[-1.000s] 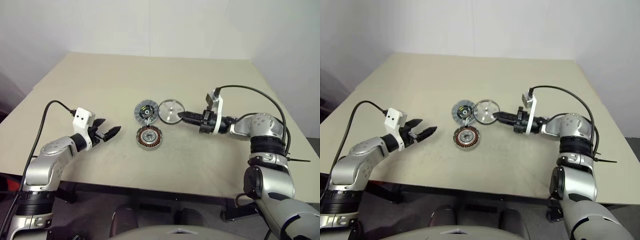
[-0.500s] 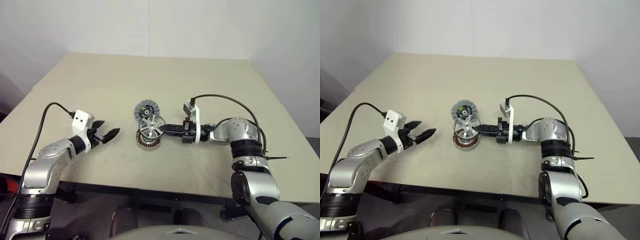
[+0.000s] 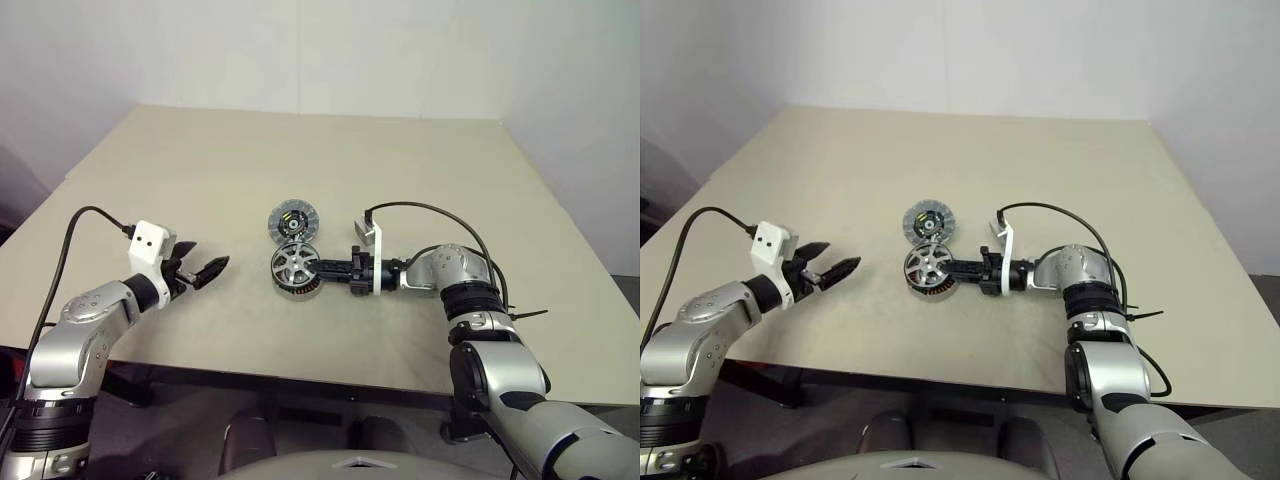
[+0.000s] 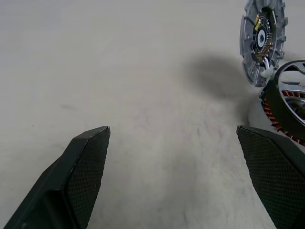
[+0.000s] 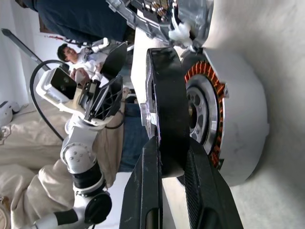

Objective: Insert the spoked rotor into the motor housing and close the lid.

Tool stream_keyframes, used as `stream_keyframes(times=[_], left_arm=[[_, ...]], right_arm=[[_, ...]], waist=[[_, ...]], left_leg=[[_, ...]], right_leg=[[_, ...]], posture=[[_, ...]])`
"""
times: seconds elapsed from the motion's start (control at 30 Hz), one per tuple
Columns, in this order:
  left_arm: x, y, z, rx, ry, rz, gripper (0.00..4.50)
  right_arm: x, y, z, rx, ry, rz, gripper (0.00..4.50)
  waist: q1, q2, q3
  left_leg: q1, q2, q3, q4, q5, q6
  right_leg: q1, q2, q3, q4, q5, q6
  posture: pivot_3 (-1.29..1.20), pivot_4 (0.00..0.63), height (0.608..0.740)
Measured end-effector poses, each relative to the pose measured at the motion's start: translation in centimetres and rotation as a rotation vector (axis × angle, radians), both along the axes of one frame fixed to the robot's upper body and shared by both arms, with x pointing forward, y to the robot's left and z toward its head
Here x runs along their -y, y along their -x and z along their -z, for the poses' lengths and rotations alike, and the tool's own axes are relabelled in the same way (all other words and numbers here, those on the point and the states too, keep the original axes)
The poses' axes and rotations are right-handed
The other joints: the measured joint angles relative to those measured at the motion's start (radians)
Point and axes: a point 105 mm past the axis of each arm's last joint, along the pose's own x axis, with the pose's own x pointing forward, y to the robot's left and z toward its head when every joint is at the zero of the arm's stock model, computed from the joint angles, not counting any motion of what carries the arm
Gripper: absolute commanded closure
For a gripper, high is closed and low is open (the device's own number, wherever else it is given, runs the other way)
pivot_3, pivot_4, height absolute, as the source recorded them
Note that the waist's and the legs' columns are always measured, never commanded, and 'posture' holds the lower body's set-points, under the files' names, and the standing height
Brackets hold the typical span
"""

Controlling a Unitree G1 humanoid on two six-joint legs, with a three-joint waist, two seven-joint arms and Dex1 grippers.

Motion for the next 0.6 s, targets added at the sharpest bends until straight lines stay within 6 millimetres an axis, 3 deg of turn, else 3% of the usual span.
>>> stream_keyframes(times=[0.6], left_arm=[[0.00,-0.32,-0.31,0.011,-0.001,-0.003,0.00]], right_arm=[[0.42,0.82,0.19,0.010,0.003,-0.003,4.19]], waist=[[0.001,0.000,0.000]], left_leg=[[0.000,0.000,0.000,0.000,0.000,0.000]], right_leg=[[0.000,0.000,0.000,0.000,0.000,0.000]], posture=[[0.00,0.000,0.740]])
